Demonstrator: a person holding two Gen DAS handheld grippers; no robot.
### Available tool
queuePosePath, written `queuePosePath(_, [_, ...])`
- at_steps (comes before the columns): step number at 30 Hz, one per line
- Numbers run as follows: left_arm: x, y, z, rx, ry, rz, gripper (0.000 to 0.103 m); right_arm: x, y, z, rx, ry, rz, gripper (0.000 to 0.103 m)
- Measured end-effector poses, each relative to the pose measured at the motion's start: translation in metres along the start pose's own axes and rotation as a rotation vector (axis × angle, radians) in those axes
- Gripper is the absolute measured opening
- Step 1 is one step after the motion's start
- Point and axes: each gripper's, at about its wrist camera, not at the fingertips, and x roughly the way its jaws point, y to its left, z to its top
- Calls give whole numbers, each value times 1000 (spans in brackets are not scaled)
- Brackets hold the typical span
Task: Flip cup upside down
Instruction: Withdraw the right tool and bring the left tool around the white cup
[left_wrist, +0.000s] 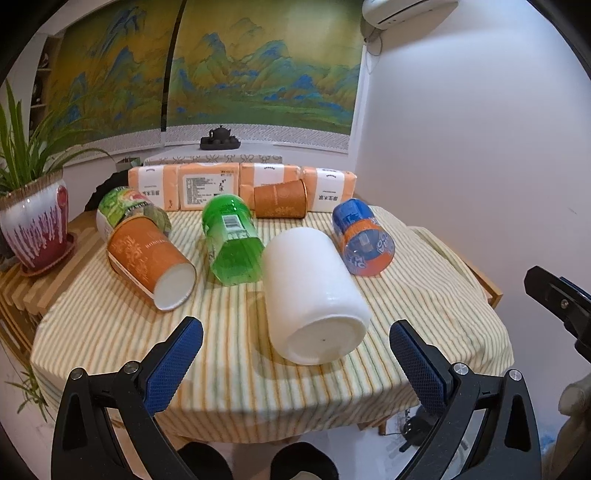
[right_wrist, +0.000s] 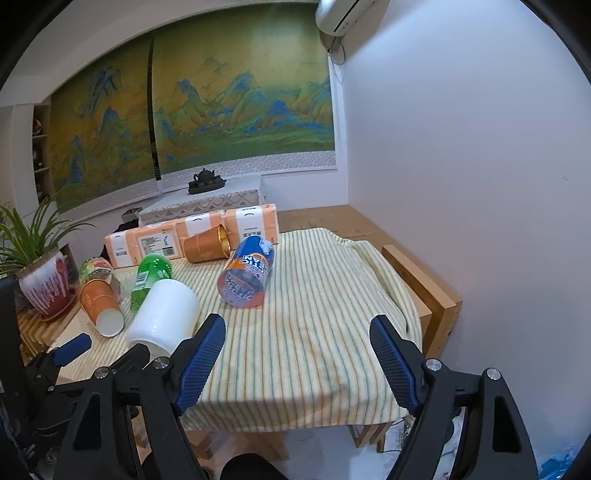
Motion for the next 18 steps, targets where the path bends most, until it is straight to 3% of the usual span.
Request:
queuePosePath(10, [17, -12, -1, -19, -19, 40, 102, 5, -18, -7, 38, 15, -2, 77])
queuePosePath(18, [35, -21, -8, 21, -11, 80, 102, 11, -24, -7, 48, 26, 9, 77])
